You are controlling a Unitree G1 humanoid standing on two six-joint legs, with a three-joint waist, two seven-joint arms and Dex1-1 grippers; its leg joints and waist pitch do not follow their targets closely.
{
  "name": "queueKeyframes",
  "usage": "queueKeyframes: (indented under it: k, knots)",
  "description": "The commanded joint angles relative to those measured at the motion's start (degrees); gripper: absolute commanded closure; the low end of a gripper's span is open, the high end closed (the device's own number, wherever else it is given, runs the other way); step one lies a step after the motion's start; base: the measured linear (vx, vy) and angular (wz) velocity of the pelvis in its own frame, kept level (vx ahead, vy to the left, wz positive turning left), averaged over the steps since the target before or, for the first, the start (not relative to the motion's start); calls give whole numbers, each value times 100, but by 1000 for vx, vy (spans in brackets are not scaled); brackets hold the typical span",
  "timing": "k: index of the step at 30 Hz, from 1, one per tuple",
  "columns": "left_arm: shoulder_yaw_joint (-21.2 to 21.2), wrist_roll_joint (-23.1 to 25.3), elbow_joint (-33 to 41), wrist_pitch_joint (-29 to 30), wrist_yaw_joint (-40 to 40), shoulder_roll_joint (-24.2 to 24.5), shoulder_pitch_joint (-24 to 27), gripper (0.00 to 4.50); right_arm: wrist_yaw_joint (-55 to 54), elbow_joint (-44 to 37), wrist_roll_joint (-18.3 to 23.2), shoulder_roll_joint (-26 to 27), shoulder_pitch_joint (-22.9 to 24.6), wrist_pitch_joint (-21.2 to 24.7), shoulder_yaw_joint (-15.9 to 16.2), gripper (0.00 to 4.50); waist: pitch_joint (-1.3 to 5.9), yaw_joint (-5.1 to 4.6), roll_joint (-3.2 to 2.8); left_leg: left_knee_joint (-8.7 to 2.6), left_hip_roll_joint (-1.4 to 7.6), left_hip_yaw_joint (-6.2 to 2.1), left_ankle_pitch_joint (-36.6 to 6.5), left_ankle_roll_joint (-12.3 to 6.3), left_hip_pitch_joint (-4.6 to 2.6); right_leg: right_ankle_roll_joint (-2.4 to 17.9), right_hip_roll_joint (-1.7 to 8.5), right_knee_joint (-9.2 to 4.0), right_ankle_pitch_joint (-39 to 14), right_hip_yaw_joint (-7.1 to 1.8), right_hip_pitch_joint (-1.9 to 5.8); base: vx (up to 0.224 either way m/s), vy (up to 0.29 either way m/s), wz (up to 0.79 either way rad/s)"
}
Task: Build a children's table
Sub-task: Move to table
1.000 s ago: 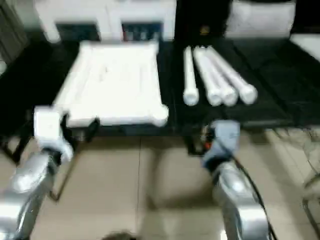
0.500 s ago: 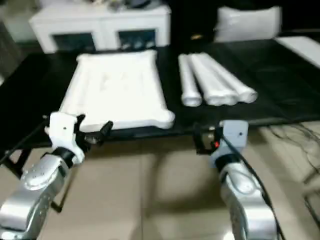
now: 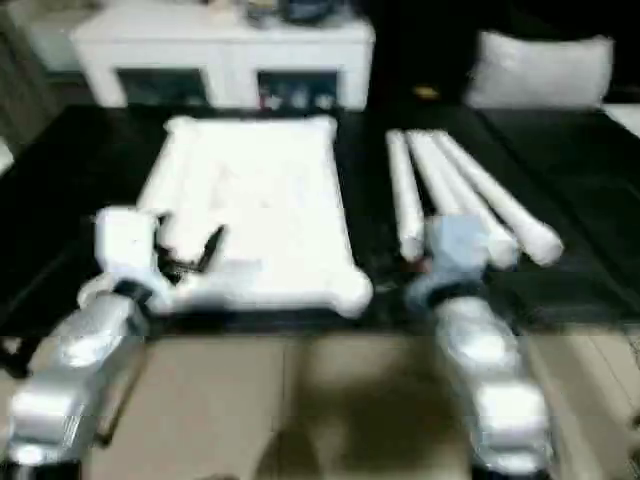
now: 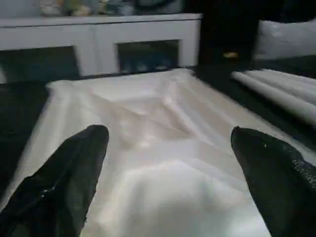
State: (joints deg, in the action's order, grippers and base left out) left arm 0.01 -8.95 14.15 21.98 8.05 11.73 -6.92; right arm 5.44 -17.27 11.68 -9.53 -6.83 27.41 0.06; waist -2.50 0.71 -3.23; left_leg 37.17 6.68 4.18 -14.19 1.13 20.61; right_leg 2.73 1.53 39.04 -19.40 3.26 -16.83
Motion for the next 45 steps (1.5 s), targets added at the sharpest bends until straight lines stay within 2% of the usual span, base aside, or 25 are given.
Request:
queueKeyframes:
  k: [1, 4, 6, 7, 8, 12, 14, 15, 16, 18, 20, 21, 22, 23, 27, 28, 29, 30, 34, 38, 39, 40, 41, 44, 45]
  knots:
    - [-54, 68, -134, -80, 47, -10, -118, 3, 11, 85, -24, -20, -35, -18, -108, 0, 343, -211, -172, -752, 955, -802, -1300, -1833, -854, -499, 211, 274, 22, -45, -734, 197, 50, 8]
    - [-82, 91, -250, -122, 72, 7, -187, 3, -3, 162, -42, 29, -69, -67, -115, 0, 281, -139, 39, -763, 677, -315, -258, -2293, -631, -563, 342, 66, 822, -134, -856, 181, 15, 4]
    - [-116, 92, -341, -152, 120, 17, -227, 3, -39, 248, -62, 28, -107, -105, -148, 0, 275, 45, 469, -368, -133, 219, -1272, -1544, -141, -252, 662, -888, -62, -700, -170, 155, -47, 3]
    - [-117, 91, -380, -170, 144, 24, -232, 3, -53, 278, -67, 35, -117, -120, -163, 0, 362, 237, 398, 374, -187, 106, -778, -1111, 149, 425, 1324, -1079, -1422, -1182, 317, 158, -72, -9]
    - [-117, 91, -380, -170, 144, 24, -232, 3, -53, 278, -67, 35, -117, -120, -163, 0, 337, 254, 450, 532, -126, 34, -201, -697, 426, 741, 1217, -987, -1445, -1051, 480, 247, -84, -9]
    - [-155, 154, -458, -197, 311, 129, -196, 3, -60, 144, -85, 88, 74, -105, -91, 0, 250, 351, 45, -141, 156, 32, 696, -487, 427, 1331, 712, -1062, -1031, -419, 360, 153, 4, -3]
    - [-174, 132, -430, -183, 358, 138, -226, 3, -5, 1, -58, 85, 138, -94, -53, 0, 169, 15, -439, -907, 870, -544, -1793, -699, -439, 396, 66, -168, -1041, -14, -338, 239, 111, -1]
    - [-166, 116, -428, -191, 385, 132, -236, 3, 24, -55, -47, 88, 162, -113, -27, 0, 352, -31, -381, -858, 990, -780, -1961, -1115, -804, 63, 154, 163, -385, -27, -571, 205, 105, -1]
    - [-166, 116, -428, -191, 385, 132, -236, 3, 24, -55, -47, 88, 162, -113, -27, 0, 352, -31, -381, -858, 990, -780, -1961, -1115, -804, 63, 154, 163, -385, -27, -571, 185, 61, 9]
    - [-257, 183, -431, -241, 322, 45, -178, 3, 132, -36, -102, -22, 253, -182, -23, 0, 374, -98, -148, -677, 962, -714, -53, -2401, -919, -689, 329, 302, 223, -88, -965, 175, 31, 7]
    - [-279, 188, -410, -236, 309, 32, -155, 3, 143, 10, -103, -31, 243, -191, -60, 0, 337, -31, 223, -512, 335, -82, -55, -2107, -541, -416, 524, -436, 1095, -359, -687, 138, -42, 7]
    - [-282, 185, -398, -242, 306, 29, -139, 3, 146, 37, -104, -31, 232, -197, -78, 0, 231, 169, 515, 75, -275, 239, -847, -1512, 79, -273, 983, -1019, -59, -964, 16, 125, -73, 6]
    - [-277, 179, -396, -241, 296, 23, -132, 3, 141, 52, -123, -39, 224, -189, -81, 0, 231, 169, 515, 75, -275, 239, -847, -1512, 79, -273, 983, -1019, -59, -964, 16, 128, -79, -6]
    - [-208, 118, -395, -264, 240, -45, -85, 3, 138, 74, -180, -62, 217, -173, -67, 0, 411, 299, 430, 479, -89, 2, 34, -719, 527, 555, 1268, -811, 282, -1036, 535, 71, -21, -10]
    - [6, -30, -394, -342, 210, -177, 116, 3, 220, -96, -146, -164, 350, 7, 41, 0, 342, 190, 74, -408, 392, -97, 2272, -552, 254, 639, 327, -294, 3113, -158, -46, 109, -9, -11]
    - [-26, -8, -359, -360, 241, -159, 162, 3, 239, -133, -141, -168, 397, -8, 62, 0, 342, 190, 74, -408, 392, -97, 2272, -552, 254, 639, 327, -294, 3113, -158, -46, 82, 34, -1]
    - [-87, 81, -296, -380, 240, -120, 211, 3, 262, -165, -131, -168, 440, 10, 89, 0, 512, 182, -14, -242, 834, -450, 3760, -825, -235, 427, 454, -195, 2554, -289, -378, 149, 38, 3]
    - [-103, 114, -274, -382, 214, -137, 234, 3, 270, -142, -157, -166, 453, 8, 108, 0, 483, 203, -29, -327, 971, -573, 4272, -792, -266, 451, 465, -200, 1930, -303, -422, 149, 38, 3]
    - [-151, 135, -217, -352, 214, -128, 263, 3, 228, -103, -156, -104, 416, 47, 80, 0, 385, 202, 5, -776, 1252, -657, 2108, -1856, -148, 978, 350, 6, 313, -127, -508, -7, -9, 1]
    - [-170, 175, -199, -379, 274, -75, 249, 3, 230, -153, -101, -41, 381, 115, 66, 0, 320, 101, 199, -842, 765, -380, -846, -1870, 104, 2427, 449, -378, 12, -101, -430, -85, -115, 3]
    - [-175, 190, -203, -434, 305, -57, 242, 3, 229, -180, -93, -27, 392, 133, 74, 0, 307, 148, 428, 207, -89, 240, -1301, -1198, 147, 2784, 584, -1115, -878, -186, -351, -119, -176, 9]
    - [-178, 176, -191, -437, 360, -38, 232, 3, 218, -217, -76, -22, 434, 146, 79, 0, 208, 255, 417, 954, -94, 454, -950, -747, 263, 2125, 895, -1301, -2125, -356, -232, -121, -177, 2]
    - [-206, 197, -181, -425, 429, 2, 211, 3, 204, -231, -63, -25, 474, 131, 72, 0, 79, 282, 398, 894, -79, 394, -774, -498, 292, 938, 887, -1344, -3121, -427, -315, -169, -243, 1]
    - [-223, 178, -169, -390, 486, 24, 207, 3, 167, -240, -97, -11, 527, 115, 58, 0, 111, 292, 318, 86, 118, 211, -797, -562, 72, -727, 866, -1402, -3322, -374, -157, -70, -87, -1]
    - [-227, 188, -167, -392, 489, 34, 207, 3, 164, -242, -101, -6, 530, 118, 56, 0, 234, 332, 217, -326, 488, 36, -729, -641, -149, -954, 624, -1246, -2522, -205, -242, -98, -79, 12]
